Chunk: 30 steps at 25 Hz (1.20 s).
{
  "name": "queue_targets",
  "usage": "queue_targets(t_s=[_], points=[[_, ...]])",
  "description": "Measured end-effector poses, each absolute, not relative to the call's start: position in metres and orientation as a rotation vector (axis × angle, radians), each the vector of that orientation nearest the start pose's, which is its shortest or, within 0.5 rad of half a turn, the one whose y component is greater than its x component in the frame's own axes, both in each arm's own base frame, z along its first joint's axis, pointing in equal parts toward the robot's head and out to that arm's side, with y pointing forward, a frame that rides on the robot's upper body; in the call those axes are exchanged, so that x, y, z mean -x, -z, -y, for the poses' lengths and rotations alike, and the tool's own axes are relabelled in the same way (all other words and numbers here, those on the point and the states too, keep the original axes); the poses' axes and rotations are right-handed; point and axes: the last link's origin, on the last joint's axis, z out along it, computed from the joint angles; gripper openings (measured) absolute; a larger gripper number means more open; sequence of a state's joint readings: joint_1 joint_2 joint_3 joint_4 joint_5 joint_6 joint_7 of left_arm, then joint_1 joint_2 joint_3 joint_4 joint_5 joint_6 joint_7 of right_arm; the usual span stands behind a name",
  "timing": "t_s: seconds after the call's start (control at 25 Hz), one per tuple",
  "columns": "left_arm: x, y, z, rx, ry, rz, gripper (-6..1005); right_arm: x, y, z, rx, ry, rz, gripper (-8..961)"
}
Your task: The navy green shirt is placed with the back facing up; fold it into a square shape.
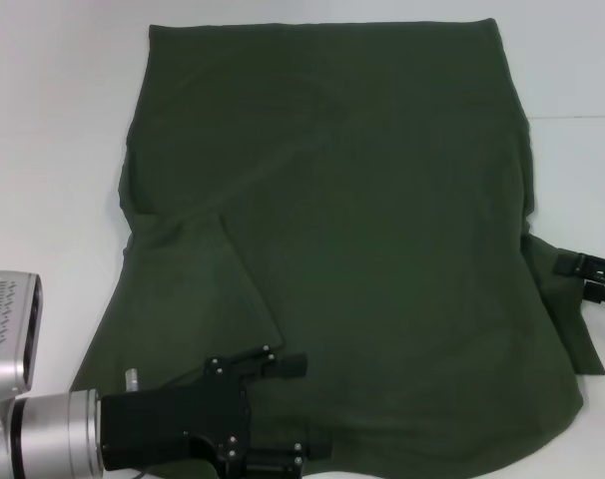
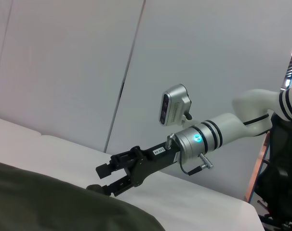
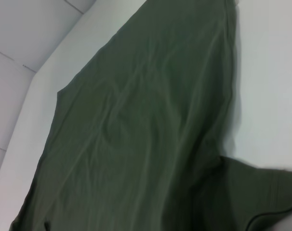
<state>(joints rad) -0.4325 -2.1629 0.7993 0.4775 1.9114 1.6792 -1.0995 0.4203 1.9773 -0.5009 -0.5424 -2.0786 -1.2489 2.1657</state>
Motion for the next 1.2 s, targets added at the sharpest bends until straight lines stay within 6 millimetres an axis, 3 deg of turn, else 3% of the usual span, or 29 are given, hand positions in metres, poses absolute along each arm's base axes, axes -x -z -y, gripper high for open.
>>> queue_targets(t_s=[0.36, 0.96, 1.2], points=[[0.254, 0.064, -0.258, 2.853, 0.996, 0.525, 934, -0.374, -0.049, -0.324, 1.809, -0.711, -1.799, 874], [0.255, 0.065, -0.261, 2.834, 0.977, 0.531, 934, -0.367, -0.032, -0.323, 1.813, -0.756, -1.826, 868], [0.254, 0.065, -0.263, 2.835, 0.976, 0.525, 934, -0.37, -0.031, -0.32, 1.771, -0.804, -1.829, 774]])
